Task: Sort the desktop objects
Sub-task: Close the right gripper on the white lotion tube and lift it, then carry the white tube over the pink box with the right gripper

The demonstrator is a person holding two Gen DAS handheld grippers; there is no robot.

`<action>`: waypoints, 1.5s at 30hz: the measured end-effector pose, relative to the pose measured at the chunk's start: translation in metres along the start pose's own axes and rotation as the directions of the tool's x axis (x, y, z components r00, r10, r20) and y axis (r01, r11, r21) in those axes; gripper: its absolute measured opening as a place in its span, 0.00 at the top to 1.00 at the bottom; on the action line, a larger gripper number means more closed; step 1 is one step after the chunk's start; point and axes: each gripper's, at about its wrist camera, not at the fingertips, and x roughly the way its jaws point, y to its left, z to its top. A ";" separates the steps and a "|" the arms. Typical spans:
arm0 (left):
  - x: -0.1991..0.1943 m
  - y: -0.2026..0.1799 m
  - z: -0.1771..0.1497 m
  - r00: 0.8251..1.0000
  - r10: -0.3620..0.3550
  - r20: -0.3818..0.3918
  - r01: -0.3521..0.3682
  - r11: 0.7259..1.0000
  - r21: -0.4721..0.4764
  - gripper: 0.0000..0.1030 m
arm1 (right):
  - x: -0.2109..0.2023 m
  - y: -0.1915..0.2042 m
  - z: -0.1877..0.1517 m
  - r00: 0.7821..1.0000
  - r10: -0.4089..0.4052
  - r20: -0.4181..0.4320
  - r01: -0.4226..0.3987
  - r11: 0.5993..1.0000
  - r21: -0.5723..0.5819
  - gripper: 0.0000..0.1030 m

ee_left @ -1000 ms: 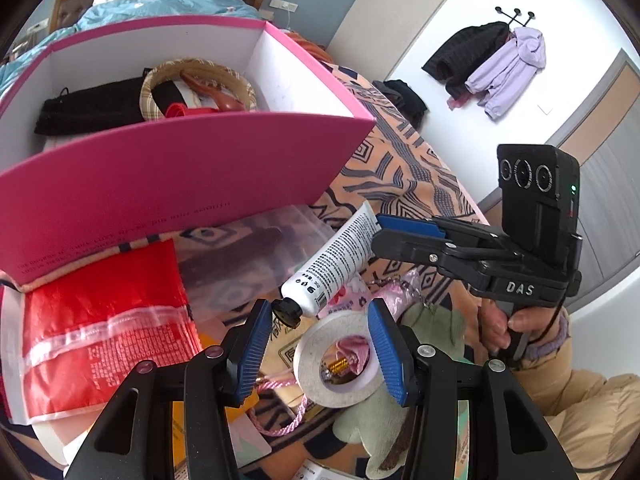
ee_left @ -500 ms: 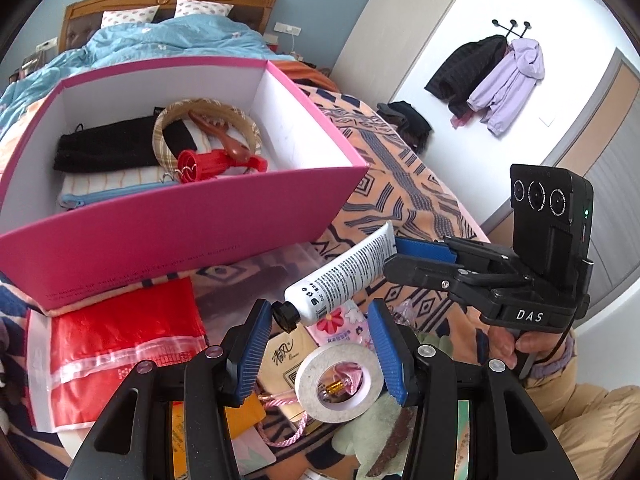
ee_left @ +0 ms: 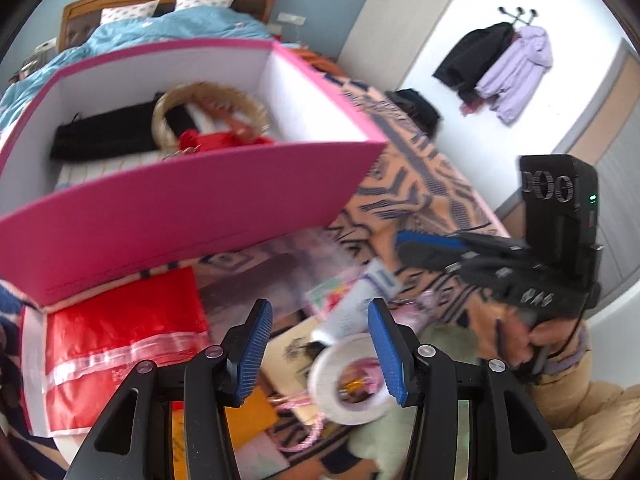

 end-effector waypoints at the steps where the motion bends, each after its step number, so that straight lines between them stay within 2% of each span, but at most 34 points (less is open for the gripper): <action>1: 0.002 0.003 -0.001 1.000 -0.001 -0.009 0.001 1.000 -0.011 0.52 | -0.004 -0.008 -0.002 1.000 -0.006 0.004 0.005 1.000 0.026 0.76; 6: 0.002 0.002 -0.005 1.000 -0.017 -0.018 0.017 1.000 -0.003 0.52 | -0.011 -0.029 -0.009 0.999 -0.032 -0.021 0.034 0.995 0.090 0.68; 10: 0.000 -0.002 -0.013 0.999 -0.017 -0.039 0.017 1.000 0.012 0.52 | -0.002 -0.035 -0.015 0.998 0.008 -0.064 0.000 0.993 0.119 0.65; 15: 0.002 0.001 -0.023 0.995 -0.062 -0.077 0.062 0.998 -0.013 0.52 | 0.010 -0.033 -0.018 0.995 0.056 -0.084 -0.046 0.991 0.123 0.65; 19: 0.007 -0.001 -0.028 0.990 -0.091 -0.106 0.090 0.996 -0.021 0.52 | 0.013 -0.027 -0.019 0.994 0.062 -0.093 -0.053 0.994 0.099 0.65; 23: 0.004 -0.008 -0.026 0.986 -0.134 -0.103 0.133 0.991 -0.014 0.51 | 0.011 -0.025 -0.021 0.994 0.054 -0.094 -0.046 0.995 0.093 0.68; 26: 0.004 -0.014 -0.023 0.989 -0.114 -0.097 0.115 0.993 0.007 0.51 | 0.010 -0.024 -0.022 0.994 0.061 -0.089 -0.052 0.994 0.095 0.68; 34: 0.007 -0.007 -0.019 0.988 -0.124 -0.096 0.122 0.992 -0.028 0.51 | 0.008 -0.022 -0.021 0.996 0.045 -0.076 -0.038 0.995 0.094 0.68; 45: -0.005 -0.012 -0.009 0.994 -0.103 -0.038 0.102 0.995 -0.015 0.50 | 0.000 -0.014 -0.012 1.000 0.013 -0.026 -0.011 0.997 0.074 0.68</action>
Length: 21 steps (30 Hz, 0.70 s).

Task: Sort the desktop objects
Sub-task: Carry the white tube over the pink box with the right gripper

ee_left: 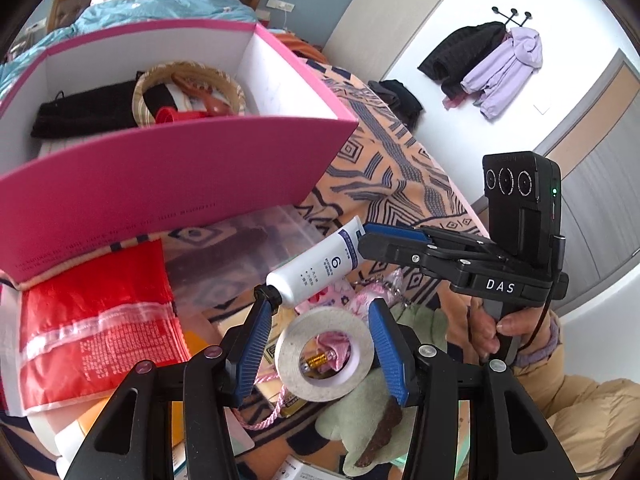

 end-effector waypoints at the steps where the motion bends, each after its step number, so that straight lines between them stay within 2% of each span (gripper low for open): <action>1: -0.001 -0.001 0.001 1.000 0.000 0.005 0.000 1.000 0.001 0.50 | -0.001 0.001 0.000 1.000 -0.001 0.004 0.001 1.000 0.000 0.68; 4: -0.003 -0.002 0.003 1.000 0.002 0.017 -0.002 1.000 0.003 0.47 | -0.001 0.003 0.001 1.000 -0.014 0.011 0.014 1.000 -0.008 0.68; 21: -0.023 -0.005 0.010 0.995 0.038 0.087 -0.041 0.999 0.023 0.47 | -0.012 0.022 0.012 0.998 -0.017 0.055 0.021 0.998 -0.064 0.68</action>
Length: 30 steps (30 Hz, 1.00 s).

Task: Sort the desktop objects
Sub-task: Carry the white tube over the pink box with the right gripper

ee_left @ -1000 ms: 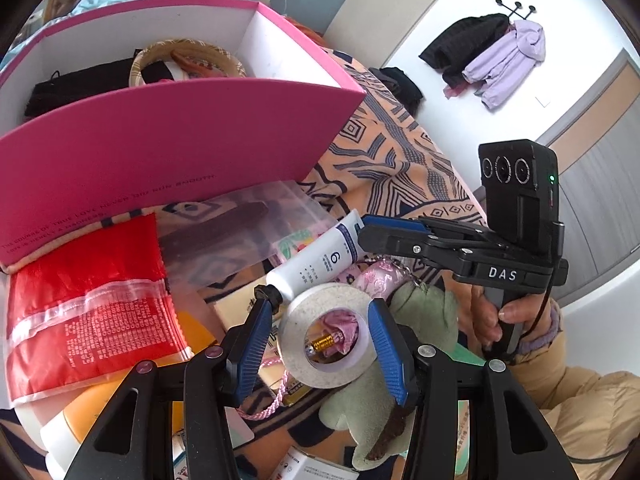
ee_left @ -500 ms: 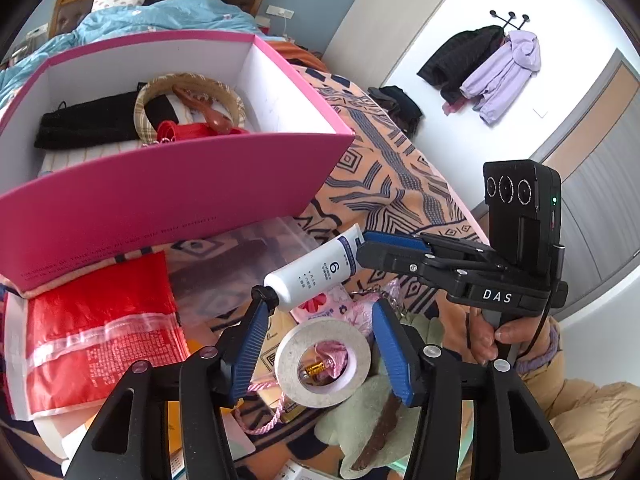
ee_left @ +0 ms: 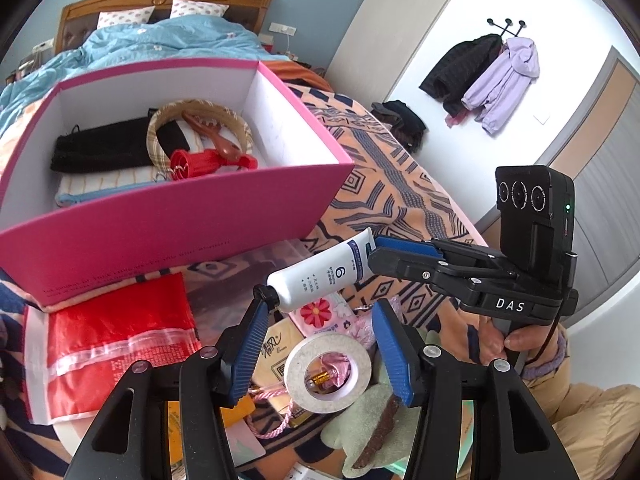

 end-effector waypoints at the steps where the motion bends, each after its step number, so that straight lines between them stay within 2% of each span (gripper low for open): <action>1: -0.002 -0.001 0.001 1.000 0.001 0.006 -0.001 1.000 0.003 0.47 | 0.000 0.001 0.001 1.000 0.000 0.001 0.000 1.000 -0.002 0.68; 30: -0.038 -0.010 0.022 0.993 0.023 0.113 -0.030 0.998 0.063 0.47 | -0.018 0.026 0.033 0.997 0.006 0.074 0.001 0.996 -0.088 0.68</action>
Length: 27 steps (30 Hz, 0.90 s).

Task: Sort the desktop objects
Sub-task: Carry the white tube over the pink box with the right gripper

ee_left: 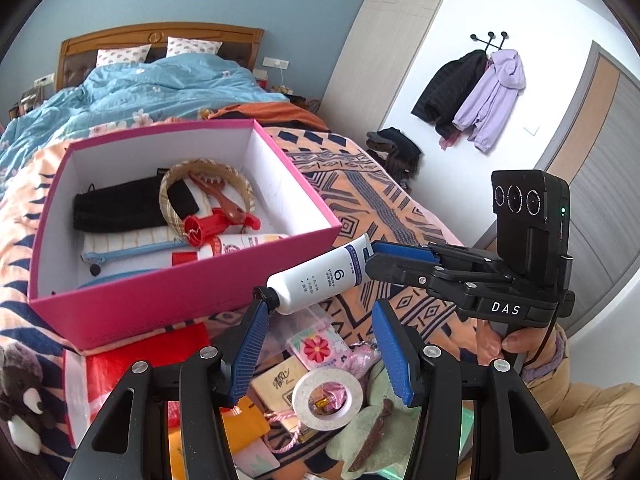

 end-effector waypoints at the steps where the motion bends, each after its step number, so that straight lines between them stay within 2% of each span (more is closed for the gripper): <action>1: -0.001 0.000 0.002 1.000 0.002 0.004 -0.002 1.000 0.005 0.47 | 0.000 0.001 0.001 1.000 0.000 0.001 0.000 1.000 -0.003 0.68; 13: 0.000 0.006 0.017 1.000 0.026 0.017 -0.026 1.000 0.015 0.47 | 0.006 0.000 0.019 1.000 -0.004 0.009 0.004 1.000 -0.020 0.68; 27: 0.007 0.019 0.050 0.997 0.068 0.040 -0.069 0.997 0.033 0.47 | 0.019 -0.008 0.047 1.000 -0.008 0.020 0.008 1.000 -0.017 0.68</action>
